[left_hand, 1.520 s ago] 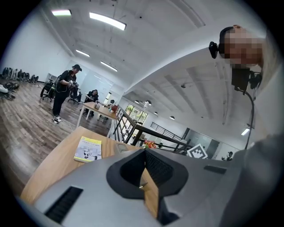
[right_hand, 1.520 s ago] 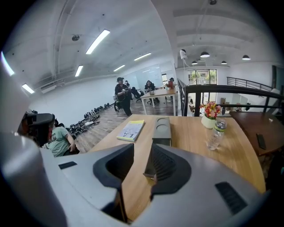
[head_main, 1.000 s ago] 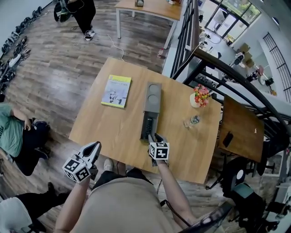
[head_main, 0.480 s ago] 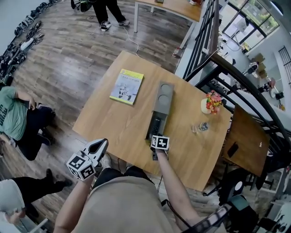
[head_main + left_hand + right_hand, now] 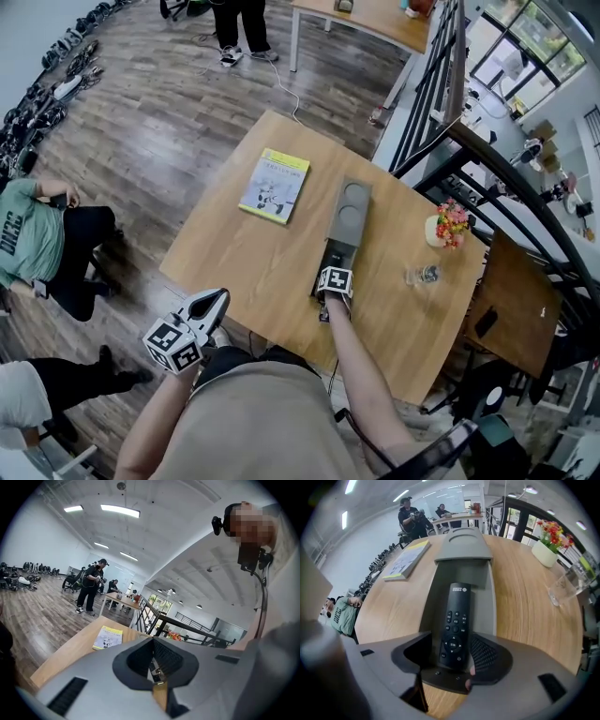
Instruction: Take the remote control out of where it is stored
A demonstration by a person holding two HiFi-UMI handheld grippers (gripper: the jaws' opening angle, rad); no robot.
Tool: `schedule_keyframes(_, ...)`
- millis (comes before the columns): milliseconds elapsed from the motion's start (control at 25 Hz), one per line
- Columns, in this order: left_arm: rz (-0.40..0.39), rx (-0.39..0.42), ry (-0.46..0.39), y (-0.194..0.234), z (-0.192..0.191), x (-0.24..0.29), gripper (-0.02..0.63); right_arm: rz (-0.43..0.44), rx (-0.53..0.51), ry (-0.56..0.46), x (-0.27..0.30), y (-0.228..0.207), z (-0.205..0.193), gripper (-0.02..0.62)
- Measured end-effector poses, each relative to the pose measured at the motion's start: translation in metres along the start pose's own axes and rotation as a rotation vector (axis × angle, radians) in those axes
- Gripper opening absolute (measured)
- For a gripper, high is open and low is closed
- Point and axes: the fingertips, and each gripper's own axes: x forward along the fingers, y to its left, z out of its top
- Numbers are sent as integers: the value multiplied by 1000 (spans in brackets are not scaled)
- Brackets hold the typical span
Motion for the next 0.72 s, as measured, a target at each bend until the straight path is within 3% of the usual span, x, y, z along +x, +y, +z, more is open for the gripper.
schedule_keyframes(200, -3, -27, -19, 10, 2, 1, 5, -57, -67, -71, 36, -20, 20, 238)
schedule_keyframes(400, 33, -8, -26, 11, 23, -25, 5, -141, -23, 62, 1, -13, -8, 210)
schedule_keyframes(720, 86, -18, -40, 22, 17, -47, 5, -99, 1, 48, 4, -8, -6, 184)
